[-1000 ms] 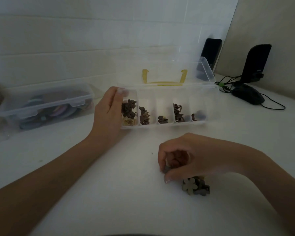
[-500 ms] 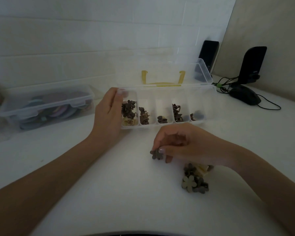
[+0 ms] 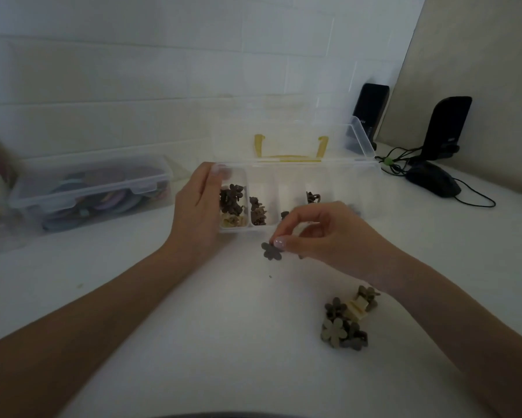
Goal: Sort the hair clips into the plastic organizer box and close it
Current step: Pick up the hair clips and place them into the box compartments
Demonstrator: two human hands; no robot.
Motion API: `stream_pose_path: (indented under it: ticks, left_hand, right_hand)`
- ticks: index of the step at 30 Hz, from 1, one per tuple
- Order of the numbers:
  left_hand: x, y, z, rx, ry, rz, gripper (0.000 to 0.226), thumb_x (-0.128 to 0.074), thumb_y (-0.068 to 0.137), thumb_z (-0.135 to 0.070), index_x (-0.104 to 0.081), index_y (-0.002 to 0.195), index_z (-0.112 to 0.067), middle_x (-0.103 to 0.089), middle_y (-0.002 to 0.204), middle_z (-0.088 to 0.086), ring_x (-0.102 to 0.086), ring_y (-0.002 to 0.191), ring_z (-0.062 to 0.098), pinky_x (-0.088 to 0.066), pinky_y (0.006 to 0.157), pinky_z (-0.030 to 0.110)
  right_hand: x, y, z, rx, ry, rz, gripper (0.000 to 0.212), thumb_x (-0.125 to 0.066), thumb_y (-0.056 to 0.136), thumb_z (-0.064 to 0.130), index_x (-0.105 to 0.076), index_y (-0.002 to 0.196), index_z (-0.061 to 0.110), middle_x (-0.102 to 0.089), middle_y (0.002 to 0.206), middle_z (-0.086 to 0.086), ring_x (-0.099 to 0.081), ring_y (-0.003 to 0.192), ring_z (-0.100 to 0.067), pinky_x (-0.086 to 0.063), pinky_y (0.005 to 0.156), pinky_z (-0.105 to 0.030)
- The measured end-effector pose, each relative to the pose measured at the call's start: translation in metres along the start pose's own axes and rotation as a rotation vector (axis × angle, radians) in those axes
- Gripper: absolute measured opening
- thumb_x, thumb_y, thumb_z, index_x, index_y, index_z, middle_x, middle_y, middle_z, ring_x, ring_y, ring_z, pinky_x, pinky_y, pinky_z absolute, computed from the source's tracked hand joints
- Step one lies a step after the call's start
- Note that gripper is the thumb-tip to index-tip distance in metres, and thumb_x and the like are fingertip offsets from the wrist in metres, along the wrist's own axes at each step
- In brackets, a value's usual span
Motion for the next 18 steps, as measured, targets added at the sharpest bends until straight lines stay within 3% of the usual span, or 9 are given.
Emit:
stream_pose_path:
  ticks: [3,5,9,11,14,18]
  left_hand:
    - [0.001,0.002,0.005,0.008,-0.01,-0.004,0.028,-0.033,0.103,-0.025,-0.058,0.095,-0.016,-0.059,0.084,-0.017,-0.051,0.068,-0.011,-0.039,0.065,0.009]
    - [0.0,0.002,0.003,-0.01,-0.012,0.007,0.029,-0.032,0.103,-0.023,-0.058,0.094,-0.015,-0.059,0.085,-0.013,-0.052,0.069,-0.011,-0.039,0.067,0.007]
    - [0.0,0.0,-0.003,-0.056,-0.021,0.031,0.028,-0.031,0.104,-0.022,-0.056,0.09,-0.02,-0.057,0.078,-0.014,-0.051,0.072,-0.008,-0.038,0.069,0.01]
    - [-0.001,0.0,-0.002,-0.06,-0.017,0.038,0.029,-0.031,0.104,-0.022,-0.058,0.093,-0.019,-0.058,0.08,-0.015,-0.052,0.074,-0.008,-0.038,0.07,0.008]
    - [-0.001,0.0,-0.003,-0.054,-0.036,0.042,0.031,-0.031,0.104,-0.02,-0.06,0.097,-0.014,-0.059,0.082,-0.014,-0.053,0.072,-0.008,-0.038,0.067,0.006]
    - [-0.001,-0.001,-0.003,-0.055,-0.024,0.034,0.029,-0.031,0.103,-0.021,-0.057,0.095,-0.012,-0.057,0.079,-0.012,-0.052,0.07,-0.009,-0.038,0.065,0.006]
  right_hand:
    - [0.002,0.014,0.017,0.09,-0.066,-0.119,0.005,-0.071,0.08,0.012,-0.07,0.077,0.016,-0.069,0.072,0.0,-0.051,0.048,-0.005,-0.047,0.049,-0.019]
    - [0.005,0.026,0.031,0.168,-0.163,-0.223,0.006,-0.071,0.08,0.013,-0.07,0.078,0.018,-0.069,0.072,0.005,-0.053,0.049,-0.003,-0.049,0.051,-0.019]
    - [0.003,0.048,0.058,0.295,-0.573,-0.459,0.003,-0.064,0.083,0.027,-0.066,0.08,0.027,-0.064,0.075,0.015,-0.049,0.055,0.001,-0.04,0.054,-0.02]
    - [-0.005,0.059,0.056,0.296,-0.716,-0.485,0.003,-0.062,0.085,0.026,-0.064,0.084,0.025,-0.059,0.083,0.011,-0.052,0.068,-0.002,-0.04,0.056,-0.026]
    - [-0.012,0.066,0.045,0.256,-0.733,-0.465,0.007,-0.061,0.085,0.027,-0.058,0.091,0.025,-0.045,0.086,0.01,-0.051,0.078,-0.01,-0.039,0.057,-0.029]
    - [-0.005,0.052,0.046,0.313,-0.732,-0.513,0.008,-0.055,0.091,0.028,-0.063,0.095,0.028,-0.05,0.089,0.008,-0.055,0.081,-0.012,-0.043,0.057,-0.029]
Point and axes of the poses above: each hand's wrist, its own y-axis towards the middle knuckle, its own x-axis out of the back of the hand, z = x × y, the point moved 8 cm from there along y, towards the middle knuckle
